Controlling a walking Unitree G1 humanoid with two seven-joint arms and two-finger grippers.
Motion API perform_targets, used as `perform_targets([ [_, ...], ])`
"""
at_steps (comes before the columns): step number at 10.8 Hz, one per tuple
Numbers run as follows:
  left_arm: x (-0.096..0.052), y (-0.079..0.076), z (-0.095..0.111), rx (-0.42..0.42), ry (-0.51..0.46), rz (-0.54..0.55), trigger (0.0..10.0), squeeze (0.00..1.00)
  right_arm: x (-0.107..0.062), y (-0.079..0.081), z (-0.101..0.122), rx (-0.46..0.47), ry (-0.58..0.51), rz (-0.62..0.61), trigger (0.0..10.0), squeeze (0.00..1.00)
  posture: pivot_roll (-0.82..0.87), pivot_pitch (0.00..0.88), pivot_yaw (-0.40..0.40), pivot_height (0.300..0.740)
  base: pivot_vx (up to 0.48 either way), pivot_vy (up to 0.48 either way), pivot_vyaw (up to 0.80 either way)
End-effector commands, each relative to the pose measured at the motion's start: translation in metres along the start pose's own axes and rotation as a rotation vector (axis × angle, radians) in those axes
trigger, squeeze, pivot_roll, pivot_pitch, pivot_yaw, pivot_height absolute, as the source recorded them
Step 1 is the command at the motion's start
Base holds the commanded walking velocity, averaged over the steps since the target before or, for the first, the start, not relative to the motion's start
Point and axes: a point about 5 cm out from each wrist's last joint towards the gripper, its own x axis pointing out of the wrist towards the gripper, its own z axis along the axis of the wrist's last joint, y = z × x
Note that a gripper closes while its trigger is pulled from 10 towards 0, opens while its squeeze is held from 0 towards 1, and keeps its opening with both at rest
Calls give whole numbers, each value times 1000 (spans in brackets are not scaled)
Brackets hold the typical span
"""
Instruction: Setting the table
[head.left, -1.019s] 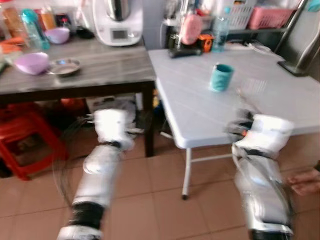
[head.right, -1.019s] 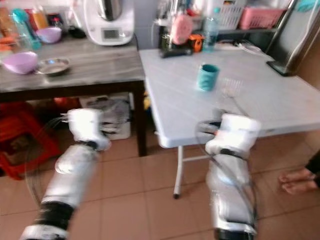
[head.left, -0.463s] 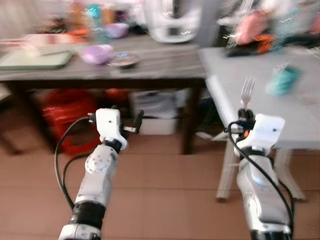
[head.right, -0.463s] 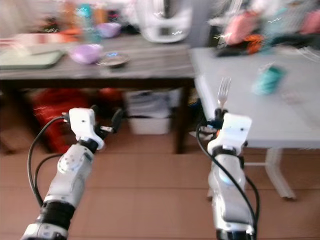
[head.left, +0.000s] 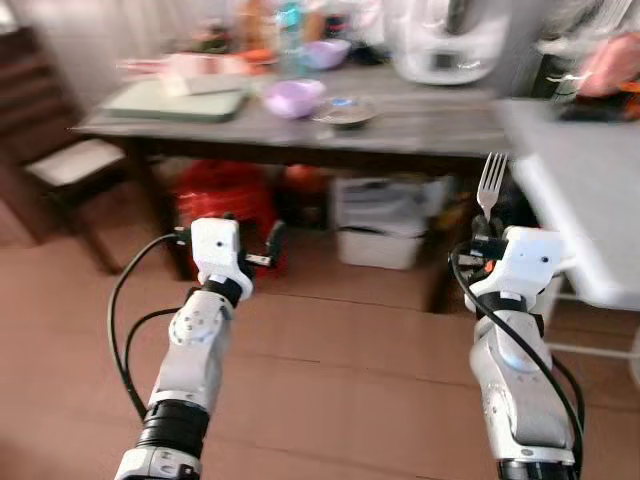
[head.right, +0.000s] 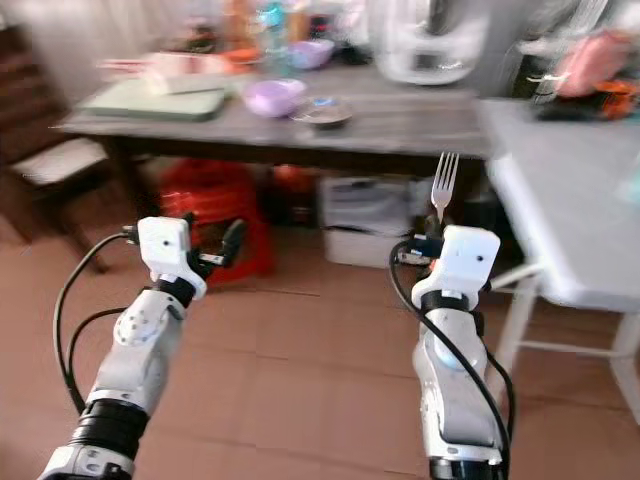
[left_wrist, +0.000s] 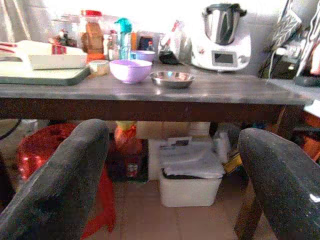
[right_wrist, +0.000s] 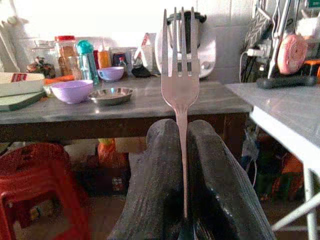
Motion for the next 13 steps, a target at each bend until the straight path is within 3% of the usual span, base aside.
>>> perform_targets([
  [1, 3, -6, 5, 18, -27, -27, 10000, 0, 0, -5, 4, -4, -17, -24, 10000, 0, 25, 22, 11, 740, 0, 0, 0],
  [4, 1, -10, 5, 3, -26, -85, 10000, 0, 0, -5, 5, -6, -23, -26, 10000, 0, 24, 20, 12, 740, 0, 0, 0],
  [10, -1, -9, 4, 0, -22, -110, 10000, 0, -2, -7, 4, -13, -22, -25, 10000, 0, 22, 18, 15, 740, 347, 0, 0],
  [13, -31, 31, 2, 85, 21, -45, 10000, 0, -20, -15, -2, -50, 4, 3, 10000, 0, 29, 34, 12, 740, 382, 0, 0],
])
